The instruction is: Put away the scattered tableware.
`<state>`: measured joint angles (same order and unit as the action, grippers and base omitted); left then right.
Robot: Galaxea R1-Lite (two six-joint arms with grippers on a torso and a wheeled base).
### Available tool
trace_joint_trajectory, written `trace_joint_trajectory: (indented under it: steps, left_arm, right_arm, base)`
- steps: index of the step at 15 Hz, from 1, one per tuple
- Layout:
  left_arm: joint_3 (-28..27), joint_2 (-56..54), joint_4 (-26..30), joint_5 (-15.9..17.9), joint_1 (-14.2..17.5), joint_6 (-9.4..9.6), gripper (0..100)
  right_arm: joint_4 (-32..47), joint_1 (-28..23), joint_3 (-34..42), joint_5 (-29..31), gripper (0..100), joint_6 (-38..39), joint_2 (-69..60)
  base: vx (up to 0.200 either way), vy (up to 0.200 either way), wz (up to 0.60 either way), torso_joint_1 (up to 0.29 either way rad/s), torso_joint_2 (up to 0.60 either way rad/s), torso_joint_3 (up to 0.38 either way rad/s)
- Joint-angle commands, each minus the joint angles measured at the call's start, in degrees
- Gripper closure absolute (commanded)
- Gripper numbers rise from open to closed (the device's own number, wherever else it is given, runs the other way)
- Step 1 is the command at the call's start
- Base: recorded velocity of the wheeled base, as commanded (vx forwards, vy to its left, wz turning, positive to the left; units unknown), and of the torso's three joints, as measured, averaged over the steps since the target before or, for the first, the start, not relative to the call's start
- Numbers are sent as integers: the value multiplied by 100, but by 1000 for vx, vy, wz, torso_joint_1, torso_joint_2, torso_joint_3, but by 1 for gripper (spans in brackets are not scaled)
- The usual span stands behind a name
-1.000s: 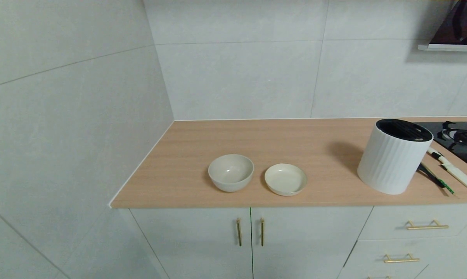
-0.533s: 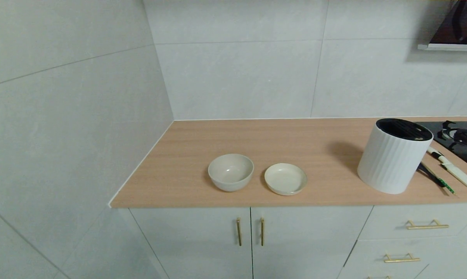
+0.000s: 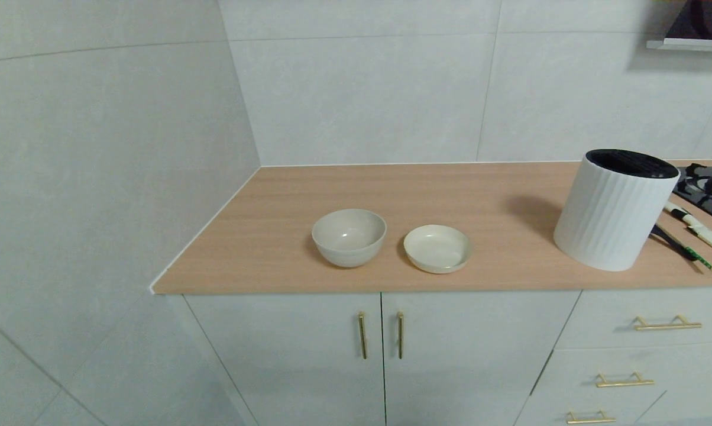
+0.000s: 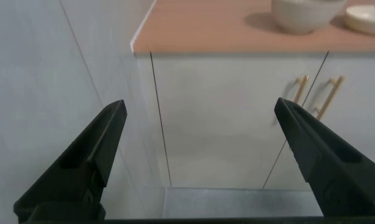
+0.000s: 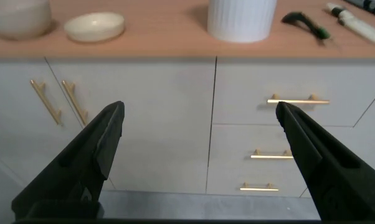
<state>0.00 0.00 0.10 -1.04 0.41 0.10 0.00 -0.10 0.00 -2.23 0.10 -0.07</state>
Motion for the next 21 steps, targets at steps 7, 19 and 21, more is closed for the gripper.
trace_joint_trajectory:
  steps: [7, 19, 21]
  left_arm:
    - [0, 9, -1, -2, 2, -1, 0]
    - [0, 9, -1, -2, 2, -1, 0]
    - [0, 9, -1, -2, 2, -1, 0]
  right_arm:
    - [0, 1, 0, 3, 0, -1, 7]
    - [0, 1, 0, 3, 0, -1, 7]
    - [0, 1, 0, 3, 0, -1, 7]
  base:
    - [0, 0, 0, -222, 520, 291]
    - [0, 0, 0, -170, 472, 297]
    - [0, 0, 0, -119, 447, 330]
